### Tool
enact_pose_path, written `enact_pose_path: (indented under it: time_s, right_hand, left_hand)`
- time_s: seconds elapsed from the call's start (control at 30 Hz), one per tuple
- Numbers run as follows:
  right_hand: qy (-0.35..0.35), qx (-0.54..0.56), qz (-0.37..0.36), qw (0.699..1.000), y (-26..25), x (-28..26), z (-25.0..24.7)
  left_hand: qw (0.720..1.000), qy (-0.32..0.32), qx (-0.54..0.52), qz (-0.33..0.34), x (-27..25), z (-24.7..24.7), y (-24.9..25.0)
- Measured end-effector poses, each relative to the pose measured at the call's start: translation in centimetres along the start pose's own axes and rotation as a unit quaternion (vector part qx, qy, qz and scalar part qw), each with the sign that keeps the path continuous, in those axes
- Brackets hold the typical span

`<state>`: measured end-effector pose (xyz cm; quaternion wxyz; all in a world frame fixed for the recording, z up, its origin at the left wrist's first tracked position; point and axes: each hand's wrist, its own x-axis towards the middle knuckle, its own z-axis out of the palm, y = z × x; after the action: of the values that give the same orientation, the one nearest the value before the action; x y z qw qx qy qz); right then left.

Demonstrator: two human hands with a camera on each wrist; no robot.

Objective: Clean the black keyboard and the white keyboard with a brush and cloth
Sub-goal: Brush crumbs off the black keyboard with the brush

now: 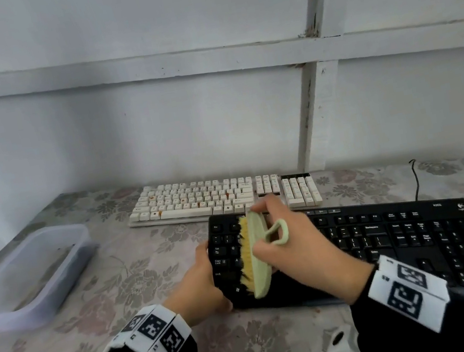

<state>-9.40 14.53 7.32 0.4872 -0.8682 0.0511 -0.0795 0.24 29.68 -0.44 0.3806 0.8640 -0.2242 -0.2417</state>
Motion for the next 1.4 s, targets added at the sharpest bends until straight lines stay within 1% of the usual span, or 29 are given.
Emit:
enact_pose_path:
  time_s: [0.07,0.2,0.27,0.33,0.43,0.5,0.53,0.57,0.73,0.9,0.93,0.97,1.07,1.13,1.17,1.23,1.4]
  right_hand:
    - [-0.030,-0.023,-0.002,0.999,0.5,-0.9,0.7]
    - [-0.094,-0.008,0.026,0.995,0.8,-2.1,0.7]
    - [-0.112,-0.005,0.038,0.993,0.3,-2.3,0.1]
    - [-0.089,0.017,0.040,0.995,-0.4,-1.9,-0.7]
    - [0.005,0.051,0.025,0.998,-1.0,-0.4,-1.7]
    - [0.050,0.036,0.004,0.998,-1.1,0.5,-1.8]
    - [0.055,0.027,-0.003,0.998,-1.0,0.7,-1.7]
    - [0.046,0.023,-0.001,0.999,-0.8,0.7,-1.4]
    - [-0.041,-0.008,0.028,0.999,-0.1,-0.5,0.4]
    - [-0.127,-0.013,0.056,0.990,-0.4,-1.6,0.2]
    - [-0.124,-0.009,0.057,0.991,-0.7,-1.5,-0.1]
    - [-0.106,0.004,0.053,0.993,-1.0,-1.2,-0.3]
    - [-0.014,0.053,0.024,0.998,-1.7,0.3,-1.1]
    - [0.032,0.044,-0.006,0.999,-1.9,1.4,-1.1]
    - [0.043,0.031,-0.016,0.998,-1.8,1.8,-0.8]
    - [0.037,0.008,-0.021,0.999,-1.7,2.2,-0.1]
    - [-0.028,-0.039,-0.015,0.999,-1.0,1.2,1.3]
  left_hand:
    - [1.000,0.002,-0.001,0.004,0.1,0.0,-0.1]
    - [1.000,0.004,0.002,0.006,0.1,0.1,-0.2]
    - [1.000,0.002,0.005,0.005,0.1,0.1,-0.1]
    - [1.000,-0.001,0.003,0.003,0.0,0.0,-0.1]
    - [1.000,-0.006,0.005,0.003,-0.1,-0.1,0.0]
    - [1.000,-0.007,0.007,0.003,-0.2,-0.1,0.1]
    - [1.000,-0.008,0.008,0.003,-0.2,-0.1,0.2]
    - [1.000,-0.008,0.009,0.003,-0.2,-0.1,0.2]
    - [1.000,0.001,0.007,0.009,-0.1,0.0,0.1]
    - [1.000,0.006,-0.001,0.006,-0.1,0.1,0.0]
    - [1.000,0.004,-0.004,0.005,0.0,0.0,0.0]
    - [1.000,0.001,-0.006,0.004,-0.1,0.0,0.0]
    - [1.000,-0.010,-0.006,-0.001,-0.2,-0.1,0.1]
    - [1.000,-0.016,-0.005,-0.005,-0.3,-0.1,0.3]
    - [1.000,-0.017,-0.004,-0.005,-0.3,-0.2,0.4]
    - [1.000,-0.015,0.002,-0.003,-0.3,-0.2,0.4]
    - [1.000,-0.003,0.018,0.009,-0.2,-0.1,0.2]
